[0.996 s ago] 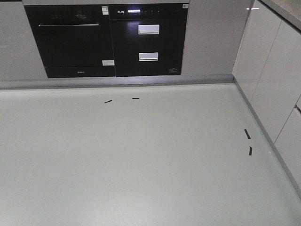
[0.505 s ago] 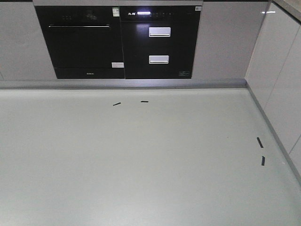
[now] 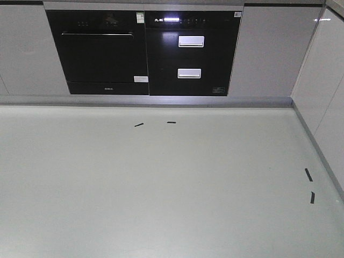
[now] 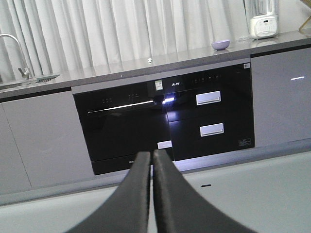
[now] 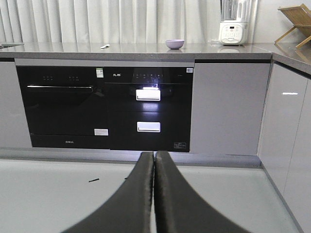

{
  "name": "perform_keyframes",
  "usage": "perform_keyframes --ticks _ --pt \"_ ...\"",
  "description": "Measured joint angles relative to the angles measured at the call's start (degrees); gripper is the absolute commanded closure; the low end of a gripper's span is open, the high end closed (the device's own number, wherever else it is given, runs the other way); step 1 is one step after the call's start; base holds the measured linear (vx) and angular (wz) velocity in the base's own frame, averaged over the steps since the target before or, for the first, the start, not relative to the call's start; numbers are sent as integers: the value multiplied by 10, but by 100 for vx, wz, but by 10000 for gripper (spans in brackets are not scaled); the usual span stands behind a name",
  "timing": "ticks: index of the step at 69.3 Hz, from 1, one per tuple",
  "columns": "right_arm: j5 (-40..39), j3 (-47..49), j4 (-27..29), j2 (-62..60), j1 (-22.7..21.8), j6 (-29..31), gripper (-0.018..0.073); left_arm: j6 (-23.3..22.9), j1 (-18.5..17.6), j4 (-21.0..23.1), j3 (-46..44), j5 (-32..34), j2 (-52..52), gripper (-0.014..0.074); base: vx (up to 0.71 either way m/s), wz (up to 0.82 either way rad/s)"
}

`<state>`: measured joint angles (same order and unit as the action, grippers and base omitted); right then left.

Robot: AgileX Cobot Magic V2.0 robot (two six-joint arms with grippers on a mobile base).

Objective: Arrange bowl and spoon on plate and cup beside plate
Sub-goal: 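Drive the base toward the counter with the spoon and bowl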

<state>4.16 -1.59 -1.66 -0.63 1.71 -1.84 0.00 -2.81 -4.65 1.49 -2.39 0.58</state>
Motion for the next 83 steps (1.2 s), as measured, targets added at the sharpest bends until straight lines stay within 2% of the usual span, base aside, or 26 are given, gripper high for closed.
perform_keyframes --ticks 83 --pt "0 0 0 0 0 0 568 0 0 0 0 0 0 603 19 -3"
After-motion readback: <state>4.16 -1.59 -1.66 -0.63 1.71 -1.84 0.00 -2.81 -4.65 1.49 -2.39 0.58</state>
